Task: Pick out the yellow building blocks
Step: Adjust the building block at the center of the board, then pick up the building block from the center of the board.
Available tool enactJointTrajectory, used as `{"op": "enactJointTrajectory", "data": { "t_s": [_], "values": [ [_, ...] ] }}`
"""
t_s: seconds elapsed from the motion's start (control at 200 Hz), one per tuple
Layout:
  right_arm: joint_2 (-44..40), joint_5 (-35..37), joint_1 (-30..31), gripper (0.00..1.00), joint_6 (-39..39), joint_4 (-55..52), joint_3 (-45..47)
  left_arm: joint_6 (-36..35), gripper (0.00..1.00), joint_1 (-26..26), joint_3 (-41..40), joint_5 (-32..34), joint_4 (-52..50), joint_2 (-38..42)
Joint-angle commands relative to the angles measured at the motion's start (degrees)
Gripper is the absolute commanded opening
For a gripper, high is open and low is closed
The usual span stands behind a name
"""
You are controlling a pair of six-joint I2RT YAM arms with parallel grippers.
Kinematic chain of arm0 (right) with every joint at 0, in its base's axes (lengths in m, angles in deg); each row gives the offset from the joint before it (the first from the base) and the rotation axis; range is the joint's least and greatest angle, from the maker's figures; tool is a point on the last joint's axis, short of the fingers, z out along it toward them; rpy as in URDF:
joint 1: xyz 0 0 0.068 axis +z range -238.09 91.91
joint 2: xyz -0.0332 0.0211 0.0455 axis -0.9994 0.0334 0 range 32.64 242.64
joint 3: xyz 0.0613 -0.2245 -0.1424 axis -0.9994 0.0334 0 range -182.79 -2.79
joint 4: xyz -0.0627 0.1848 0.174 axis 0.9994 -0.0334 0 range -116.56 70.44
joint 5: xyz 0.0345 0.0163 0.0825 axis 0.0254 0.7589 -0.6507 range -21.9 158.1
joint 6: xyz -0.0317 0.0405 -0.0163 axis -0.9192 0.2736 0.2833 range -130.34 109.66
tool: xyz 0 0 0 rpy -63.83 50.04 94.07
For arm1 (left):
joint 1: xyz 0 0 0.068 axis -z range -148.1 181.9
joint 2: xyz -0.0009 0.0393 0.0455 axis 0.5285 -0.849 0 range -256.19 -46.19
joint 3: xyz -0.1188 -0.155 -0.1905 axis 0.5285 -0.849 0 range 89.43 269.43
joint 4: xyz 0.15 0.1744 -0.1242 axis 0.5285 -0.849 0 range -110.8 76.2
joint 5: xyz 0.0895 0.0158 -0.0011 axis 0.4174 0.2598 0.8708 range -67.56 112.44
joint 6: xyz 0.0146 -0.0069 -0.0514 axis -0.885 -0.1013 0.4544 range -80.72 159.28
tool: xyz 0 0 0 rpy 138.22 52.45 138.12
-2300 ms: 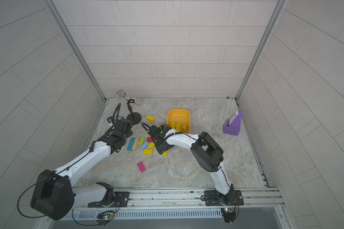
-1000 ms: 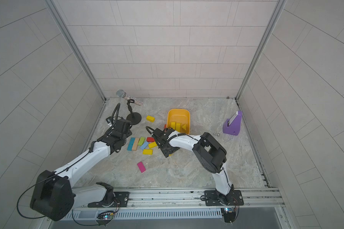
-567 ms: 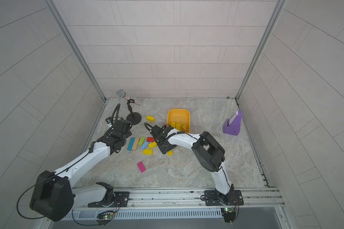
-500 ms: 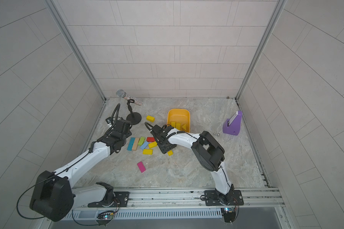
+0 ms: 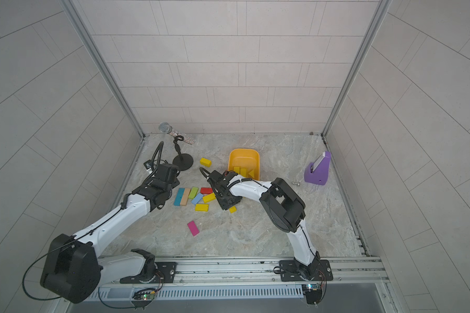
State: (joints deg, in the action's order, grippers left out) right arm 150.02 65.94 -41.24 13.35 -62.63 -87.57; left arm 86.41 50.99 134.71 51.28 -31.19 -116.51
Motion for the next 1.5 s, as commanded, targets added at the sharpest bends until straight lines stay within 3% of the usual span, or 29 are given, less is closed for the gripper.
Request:
{"op": "enactJointTrajectory", "data": {
  "t_s": [0.0, 0.365, 0.756, 0.921, 1.276, 1.496],
  "values": [
    [1.03, 0.07, 0.17, 0.34, 0.14, -1.49, -0.57, 1.12, 0.57, -0.35, -0.70, 1.94, -0.61, 0.98],
    [-3.01, -0.23, 0.26, 0.10, -0.22, -1.19, 0.26, 1.10, 0.57, -0.43, -0.68, 2.27, -0.72, 1.07],
    [-15.96, 3.39, 0.26, 0.07, 0.99, 1.94, 4.84, 1.12, 0.57, -0.46, -0.72, 2.45, -0.63, 1.09],
    [-18.80, 5.35, -2.93, 0.06, 2.70, 2.45, 3.36, 1.20, 0.57, -0.53, -0.89, 2.02, -0.59, 1.09],
    [-11.37, 2.07, -12.39, 0.07, 7.05, 1.57, -5.43, 1.30, 0.57, -0.46, -0.98, 1.74, -0.72, 1.92],
    [-3.66, 2.41, -16.79, 0.07, 5.53, -2.56, -12.95, 1.29, 0.57, -0.52, -0.96, 2.01, -0.72, 2.34]
  ]
}}
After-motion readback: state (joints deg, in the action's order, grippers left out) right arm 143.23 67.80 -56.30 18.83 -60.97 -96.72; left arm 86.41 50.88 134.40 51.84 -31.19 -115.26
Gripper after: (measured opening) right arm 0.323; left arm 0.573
